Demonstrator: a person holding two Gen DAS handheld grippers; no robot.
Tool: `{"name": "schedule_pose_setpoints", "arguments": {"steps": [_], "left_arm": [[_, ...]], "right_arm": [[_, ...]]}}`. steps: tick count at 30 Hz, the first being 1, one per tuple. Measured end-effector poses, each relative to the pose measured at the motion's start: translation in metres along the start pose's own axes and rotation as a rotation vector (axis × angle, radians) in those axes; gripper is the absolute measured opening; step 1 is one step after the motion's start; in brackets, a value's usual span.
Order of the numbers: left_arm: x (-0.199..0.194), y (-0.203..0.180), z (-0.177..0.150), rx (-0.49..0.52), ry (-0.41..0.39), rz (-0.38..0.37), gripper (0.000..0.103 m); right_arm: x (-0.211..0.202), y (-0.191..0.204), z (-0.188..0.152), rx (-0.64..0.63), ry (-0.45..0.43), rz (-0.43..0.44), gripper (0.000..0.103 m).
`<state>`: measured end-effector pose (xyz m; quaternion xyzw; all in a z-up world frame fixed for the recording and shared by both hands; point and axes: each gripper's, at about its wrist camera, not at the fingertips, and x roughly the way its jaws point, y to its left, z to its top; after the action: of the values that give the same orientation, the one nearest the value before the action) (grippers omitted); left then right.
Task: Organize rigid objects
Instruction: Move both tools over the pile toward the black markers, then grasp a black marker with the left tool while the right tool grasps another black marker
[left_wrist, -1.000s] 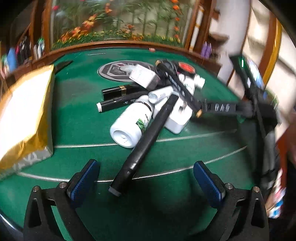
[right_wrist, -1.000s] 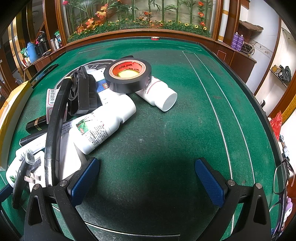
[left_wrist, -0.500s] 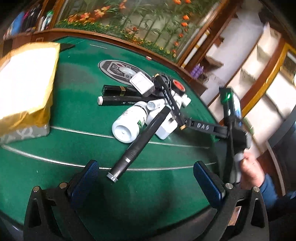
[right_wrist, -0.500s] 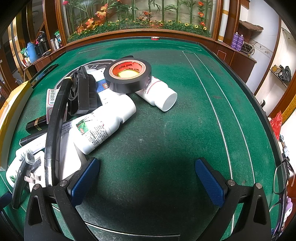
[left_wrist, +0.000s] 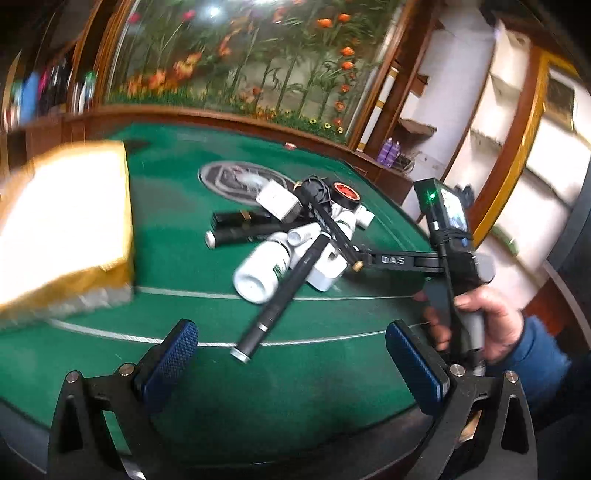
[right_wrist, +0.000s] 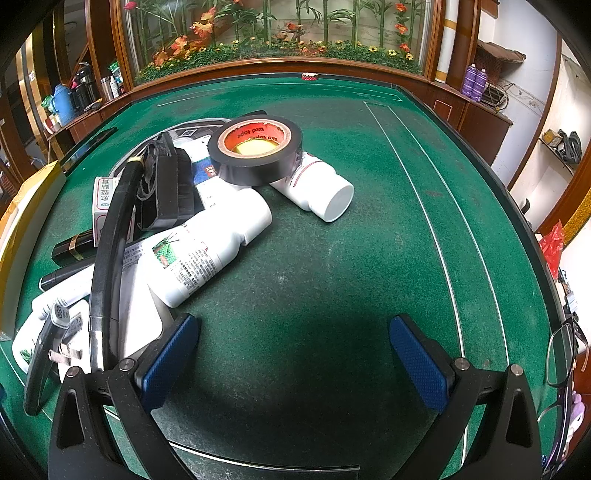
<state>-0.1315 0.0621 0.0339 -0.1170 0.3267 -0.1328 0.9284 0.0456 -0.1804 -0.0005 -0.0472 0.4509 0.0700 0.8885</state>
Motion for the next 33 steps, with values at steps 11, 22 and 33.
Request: {"name": "schedule_pose_setpoints", "arguments": {"steps": [11, 22, 33], "left_arm": [[0.033, -0.007, 0.011, 0.14, 0.153, 0.03, 0.083], [0.067, -0.013, 0.02, 0.186, 0.24, 0.09, 0.046], [0.096, -0.025, 0.031, 0.228, 0.305, 0.119, 0.036]], "right_arm": [[-0.039, -0.013, -0.012, -0.111, -0.081, 0.179, 0.087], [-0.062, 0.025, 0.001, -0.254, -0.119, 0.378, 0.034], [-0.027, 0.066, 0.032, -0.358, -0.006, 0.346, 0.023]]}}
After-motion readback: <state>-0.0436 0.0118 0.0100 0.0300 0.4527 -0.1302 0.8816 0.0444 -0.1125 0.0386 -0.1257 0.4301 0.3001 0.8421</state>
